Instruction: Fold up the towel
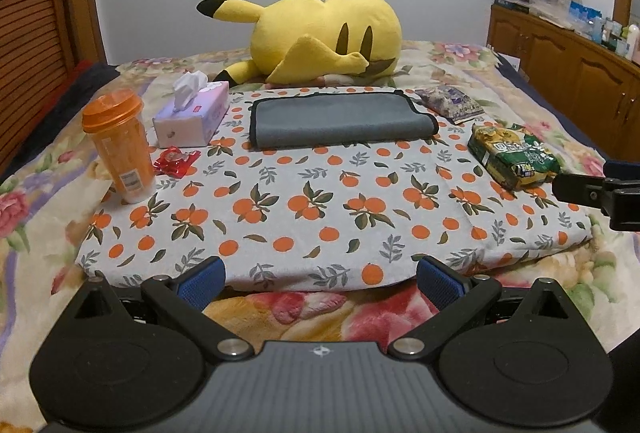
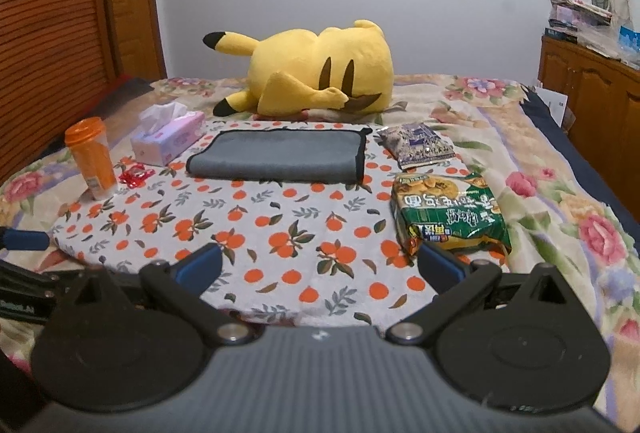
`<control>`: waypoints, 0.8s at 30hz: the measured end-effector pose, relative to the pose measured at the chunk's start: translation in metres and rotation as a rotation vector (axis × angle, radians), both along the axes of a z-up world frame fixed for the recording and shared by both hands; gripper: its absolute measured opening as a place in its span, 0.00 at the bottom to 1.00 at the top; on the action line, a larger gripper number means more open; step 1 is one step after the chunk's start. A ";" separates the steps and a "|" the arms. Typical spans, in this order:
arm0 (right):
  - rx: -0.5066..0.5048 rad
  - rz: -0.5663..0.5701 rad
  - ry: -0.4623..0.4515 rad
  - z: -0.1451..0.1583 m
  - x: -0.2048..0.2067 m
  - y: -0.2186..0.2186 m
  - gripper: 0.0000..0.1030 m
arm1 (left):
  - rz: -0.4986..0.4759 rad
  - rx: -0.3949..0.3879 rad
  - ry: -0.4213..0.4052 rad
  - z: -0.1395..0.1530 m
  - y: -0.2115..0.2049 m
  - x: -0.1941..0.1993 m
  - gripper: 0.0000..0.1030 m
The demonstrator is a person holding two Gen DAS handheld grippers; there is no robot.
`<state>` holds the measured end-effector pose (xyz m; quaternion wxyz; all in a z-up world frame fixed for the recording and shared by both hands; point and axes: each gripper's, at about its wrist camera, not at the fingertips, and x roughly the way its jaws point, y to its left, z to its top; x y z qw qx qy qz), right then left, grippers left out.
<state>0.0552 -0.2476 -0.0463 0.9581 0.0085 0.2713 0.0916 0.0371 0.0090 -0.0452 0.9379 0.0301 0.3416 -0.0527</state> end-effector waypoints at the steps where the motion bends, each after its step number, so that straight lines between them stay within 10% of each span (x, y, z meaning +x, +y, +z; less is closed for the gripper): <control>1: 0.000 -0.003 0.001 -0.001 0.001 0.000 1.00 | 0.001 0.001 -0.005 0.000 0.000 0.000 1.00; 24: 0.013 -0.027 -0.064 0.003 -0.006 -0.005 1.00 | 0.029 0.007 -0.126 0.011 0.001 -0.016 1.00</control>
